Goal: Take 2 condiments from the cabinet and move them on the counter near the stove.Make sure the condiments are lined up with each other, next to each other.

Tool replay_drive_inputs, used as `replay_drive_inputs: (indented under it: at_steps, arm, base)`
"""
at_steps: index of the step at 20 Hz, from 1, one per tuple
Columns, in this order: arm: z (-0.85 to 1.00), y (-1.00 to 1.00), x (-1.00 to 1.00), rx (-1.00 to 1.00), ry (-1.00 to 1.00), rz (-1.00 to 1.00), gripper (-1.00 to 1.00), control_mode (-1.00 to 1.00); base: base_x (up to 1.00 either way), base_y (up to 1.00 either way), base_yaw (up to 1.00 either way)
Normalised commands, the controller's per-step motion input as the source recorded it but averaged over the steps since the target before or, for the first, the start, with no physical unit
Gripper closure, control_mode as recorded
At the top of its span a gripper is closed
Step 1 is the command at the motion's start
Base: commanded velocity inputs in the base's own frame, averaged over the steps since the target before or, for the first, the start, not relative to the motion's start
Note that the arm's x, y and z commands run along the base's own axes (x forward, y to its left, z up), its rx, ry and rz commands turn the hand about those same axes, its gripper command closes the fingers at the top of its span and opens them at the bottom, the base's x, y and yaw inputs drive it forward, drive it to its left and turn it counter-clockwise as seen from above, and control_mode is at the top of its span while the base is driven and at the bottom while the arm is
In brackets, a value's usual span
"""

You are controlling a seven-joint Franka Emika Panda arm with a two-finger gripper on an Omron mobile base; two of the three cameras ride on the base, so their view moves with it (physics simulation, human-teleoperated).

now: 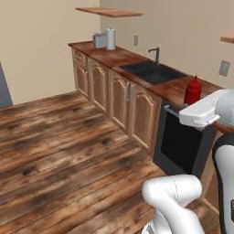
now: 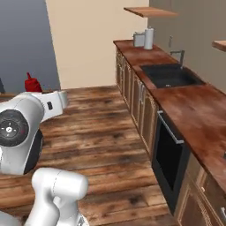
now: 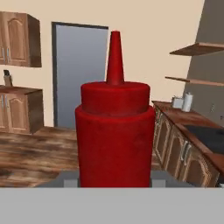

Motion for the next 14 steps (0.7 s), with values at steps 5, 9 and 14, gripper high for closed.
replay_drive_inputs:
  at_steps: [5, 9, 14]
  arm:
    - [0.00, 0.00, 0.00, 0.00, 0.00, 0.00, 1.00, 1.00]
    - [0.00, 0.00, 0.00, 0.00, 0.00, 0.00, 1.00, 1.00]
    - [0.00, 0.00, 0.00, 0.00, 0.00, 0.00, 1.00, 1.00]
  base:
    - [0.55, 0.32, 0.65]
    - [1.00, 0.35, 0.12]
    - [1.00, 0.76, 0.08]
